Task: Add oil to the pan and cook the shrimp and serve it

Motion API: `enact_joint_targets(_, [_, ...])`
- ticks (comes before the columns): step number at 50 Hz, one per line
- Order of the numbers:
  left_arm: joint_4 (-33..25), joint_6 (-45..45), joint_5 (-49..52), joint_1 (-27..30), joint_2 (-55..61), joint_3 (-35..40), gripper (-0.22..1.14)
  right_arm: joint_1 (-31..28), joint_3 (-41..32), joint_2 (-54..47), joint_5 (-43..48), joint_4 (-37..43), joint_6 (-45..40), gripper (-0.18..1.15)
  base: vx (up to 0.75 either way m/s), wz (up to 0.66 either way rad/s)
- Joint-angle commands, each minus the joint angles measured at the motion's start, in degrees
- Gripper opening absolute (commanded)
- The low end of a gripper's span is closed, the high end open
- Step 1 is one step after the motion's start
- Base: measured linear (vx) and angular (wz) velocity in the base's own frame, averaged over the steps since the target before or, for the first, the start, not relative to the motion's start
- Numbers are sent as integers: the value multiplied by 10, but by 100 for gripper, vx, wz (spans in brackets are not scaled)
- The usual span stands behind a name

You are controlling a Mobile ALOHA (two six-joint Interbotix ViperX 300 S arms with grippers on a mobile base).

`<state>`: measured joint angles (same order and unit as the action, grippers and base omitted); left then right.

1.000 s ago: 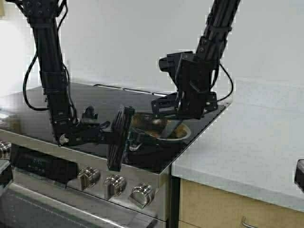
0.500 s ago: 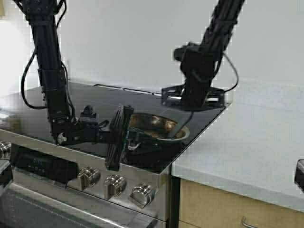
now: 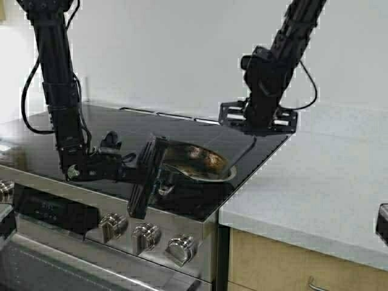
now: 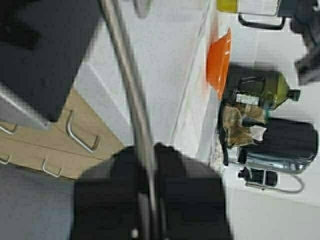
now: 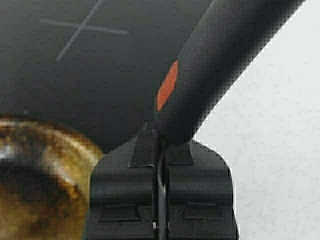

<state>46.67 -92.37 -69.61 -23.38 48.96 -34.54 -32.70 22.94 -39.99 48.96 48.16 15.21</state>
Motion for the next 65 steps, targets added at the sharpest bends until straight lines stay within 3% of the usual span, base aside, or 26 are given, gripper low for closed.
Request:
enact_joint_targets(1, [6, 18, -1, -3, -44, 1, 3, 2, -9, -8, 2, -3, -10, 7, 0, 0])
enact_joint_targets(25, [32, 3, 34, -3, -56, 11, 3, -40, 16, -57, 2, -62, -178, 7, 0, 0])
enact_joint_targets(40, [63, -23, 46, -2, -56, 25, 3, -91, 1, -61, -18, -67, -199, 7, 0, 0])
enact_joint_targets(65, [133, -59, 90, -2, -69, 35, 3, -122, -53, -80, -46, -44, -204, 7, 0, 0])
